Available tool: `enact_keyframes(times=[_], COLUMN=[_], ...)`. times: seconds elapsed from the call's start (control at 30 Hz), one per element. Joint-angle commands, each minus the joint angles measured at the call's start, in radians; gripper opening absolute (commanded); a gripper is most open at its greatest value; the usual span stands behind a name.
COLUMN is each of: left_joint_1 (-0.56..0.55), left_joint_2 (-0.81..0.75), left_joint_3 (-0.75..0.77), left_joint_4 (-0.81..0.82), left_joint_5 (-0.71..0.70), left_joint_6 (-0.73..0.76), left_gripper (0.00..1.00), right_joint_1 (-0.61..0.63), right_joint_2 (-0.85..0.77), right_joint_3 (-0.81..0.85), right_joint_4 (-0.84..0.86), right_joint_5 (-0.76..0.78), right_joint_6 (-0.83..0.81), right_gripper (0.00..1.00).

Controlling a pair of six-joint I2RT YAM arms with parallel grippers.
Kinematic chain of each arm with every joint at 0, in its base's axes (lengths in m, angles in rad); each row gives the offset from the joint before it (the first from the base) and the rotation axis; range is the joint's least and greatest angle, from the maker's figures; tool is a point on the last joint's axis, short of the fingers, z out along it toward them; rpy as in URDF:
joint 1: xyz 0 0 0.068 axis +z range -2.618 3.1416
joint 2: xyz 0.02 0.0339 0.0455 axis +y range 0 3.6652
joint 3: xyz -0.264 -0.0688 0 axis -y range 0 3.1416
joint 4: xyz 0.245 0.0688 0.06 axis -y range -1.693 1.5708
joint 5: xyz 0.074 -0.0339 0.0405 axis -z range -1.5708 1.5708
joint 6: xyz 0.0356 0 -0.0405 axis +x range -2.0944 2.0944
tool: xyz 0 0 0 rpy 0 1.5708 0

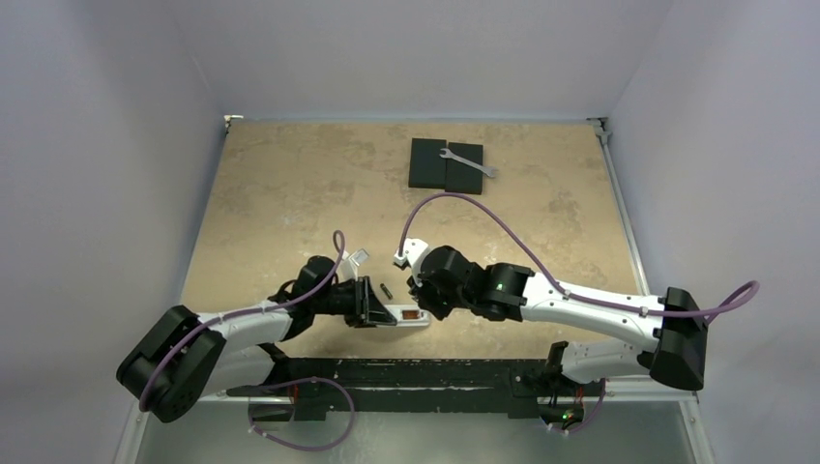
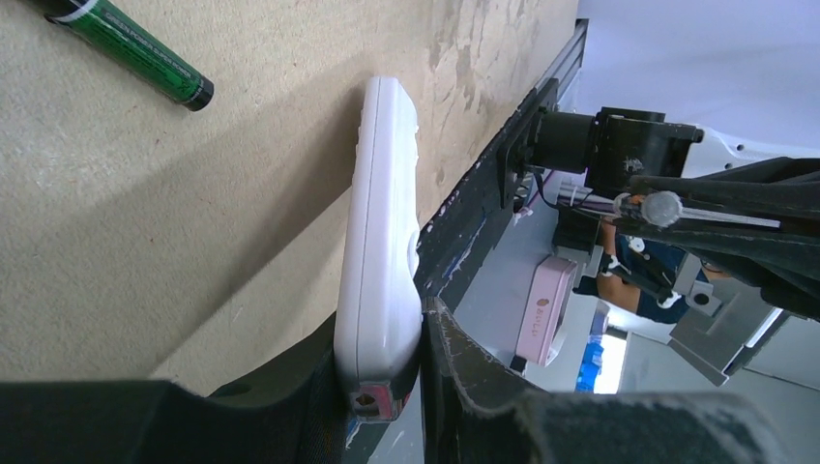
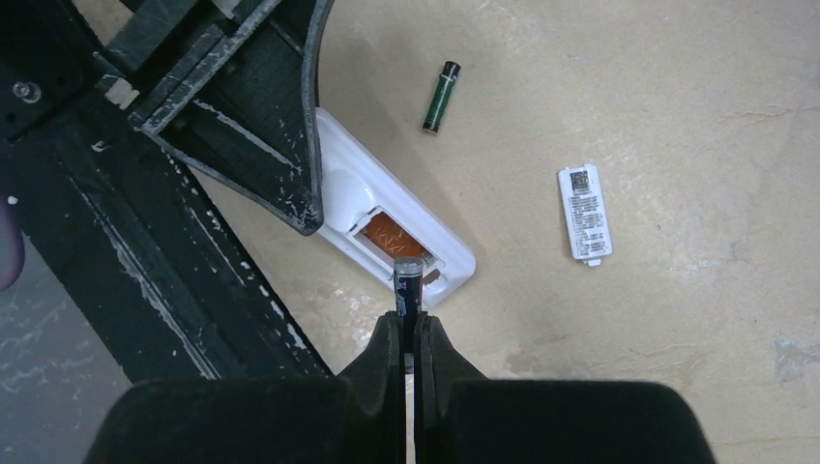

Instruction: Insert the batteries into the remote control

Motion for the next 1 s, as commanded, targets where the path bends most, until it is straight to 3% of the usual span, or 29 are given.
enact_keyframes(times=[0.0,0.07,0.47,0.97], left_joint_1=[-0.004,-0.004,-0.004,-0.004], left_joint_2=[0.038,0.065,0.061,0.057], left_joint_3=[-0.006,0.005,0.139,0.174], left_joint_4=[0.061,0.039,-0.27,-0.415], left_joint_5=[0.035,0.028,-0.145,-0.271], left_joint_6=[0.013,0.034,0.177,0.213], left_gripper=[0.0,0.0,0.36,0.53], right_joint_1=[0.004,0.004,0.004,0.005], right_joint_2=[-0.019,-0.017,0.02,0.061], right_joint_3=[0.06,0.06,0.047,-0.002], right_joint_4=[-0.004,-0.006,0.006,0.06], right_joint_5=[-0.047,-0.052,-0.089,-0.095], right_joint_6=[-0.065,-0.079,-0.206,-0.316], right_gripper=[0.0,0.0,0.02,0.0])
